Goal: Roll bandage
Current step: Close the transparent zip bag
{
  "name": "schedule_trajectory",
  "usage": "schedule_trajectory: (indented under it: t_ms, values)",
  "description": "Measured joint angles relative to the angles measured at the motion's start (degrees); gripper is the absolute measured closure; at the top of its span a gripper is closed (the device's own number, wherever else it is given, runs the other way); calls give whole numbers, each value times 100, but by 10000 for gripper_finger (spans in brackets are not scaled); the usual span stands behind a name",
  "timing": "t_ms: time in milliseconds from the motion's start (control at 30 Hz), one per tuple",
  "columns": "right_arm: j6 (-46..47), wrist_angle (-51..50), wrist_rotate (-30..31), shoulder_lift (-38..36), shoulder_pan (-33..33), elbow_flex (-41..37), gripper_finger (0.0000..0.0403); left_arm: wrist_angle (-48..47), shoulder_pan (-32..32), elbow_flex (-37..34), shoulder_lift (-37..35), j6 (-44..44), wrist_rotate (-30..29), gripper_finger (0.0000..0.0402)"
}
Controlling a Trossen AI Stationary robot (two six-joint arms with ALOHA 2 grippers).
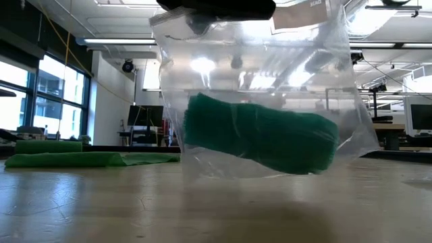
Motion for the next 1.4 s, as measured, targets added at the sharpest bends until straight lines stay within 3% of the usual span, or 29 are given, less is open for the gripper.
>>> schedule_trajectory:
  t_ms: [267,433,667,800,1067,1400]
  values:
    - [-415,109,2,83,-38,88,399,-1,-2,0,0,-39,-1,401]
    - [-64,-463,120,-61,108,430,394,0,-2,4,0,-44,-2,401]
    - [1032,-1705,32,-32,270,538,311,-2,-7,4,0,-44,0,401]
    - [812,-1620,21,-15,268,538,277,-1,-7,4,0,-44,2,401]
    - [-238,-1161,-304,166,205,538,306,-7,-7,4,0,-44,17,401]
    - [-443,-1045,-308,381,225,538,308,-2,-7,4,0,-44,24,401]
